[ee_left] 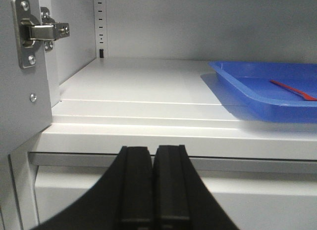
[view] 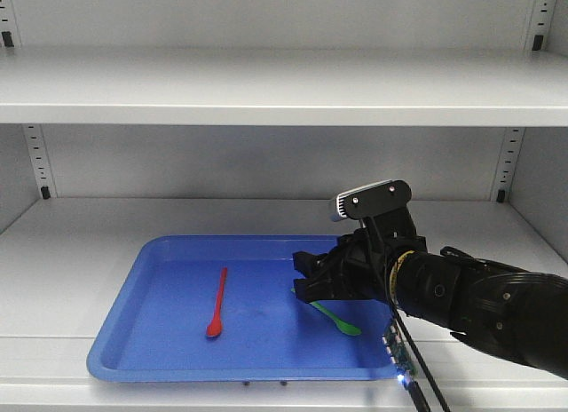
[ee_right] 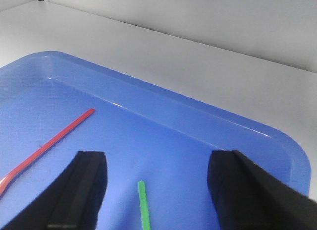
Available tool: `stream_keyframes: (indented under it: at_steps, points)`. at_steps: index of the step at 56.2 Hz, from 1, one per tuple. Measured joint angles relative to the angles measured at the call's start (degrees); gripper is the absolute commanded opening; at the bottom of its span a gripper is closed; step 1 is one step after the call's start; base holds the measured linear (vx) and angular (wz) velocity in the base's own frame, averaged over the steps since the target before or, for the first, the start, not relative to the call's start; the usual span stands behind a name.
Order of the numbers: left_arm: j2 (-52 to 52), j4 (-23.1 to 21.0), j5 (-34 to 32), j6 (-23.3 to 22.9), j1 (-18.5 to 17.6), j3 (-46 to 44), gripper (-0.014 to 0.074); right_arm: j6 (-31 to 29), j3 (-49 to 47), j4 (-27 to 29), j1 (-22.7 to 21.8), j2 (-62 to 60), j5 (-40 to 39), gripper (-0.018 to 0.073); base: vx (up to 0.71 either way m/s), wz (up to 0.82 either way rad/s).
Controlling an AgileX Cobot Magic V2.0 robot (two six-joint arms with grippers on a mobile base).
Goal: Sort red and green spoons into left cabinet
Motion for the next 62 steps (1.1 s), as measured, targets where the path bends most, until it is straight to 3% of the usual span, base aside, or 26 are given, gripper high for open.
stream_keyframes:
  at_steps: [40, 52, 62]
  points:
    - [0.0, 0.13, 0.0, -0.06, 0.0, 0.0, -0.0008, 0.0, 0.0, 0.27, 0.0, 0.0, 2.73, 0.0473, 0.0, 0.0]
    - [0.0, 0.19, 0.0, -0.06, 0.0, 0.0, -0.0008, -2.23, 0.0, 10.95, 0.0, -1.64, 13.06, 0.0336, 0.0, 0.0]
    - [0.0, 0.19, 0.0, -0.06, 0.0, 0.0, -0.0008, -15.42, 0.0, 19.55, 0.0, -5.95, 21.4, 0.0153, 0.0, 0.0]
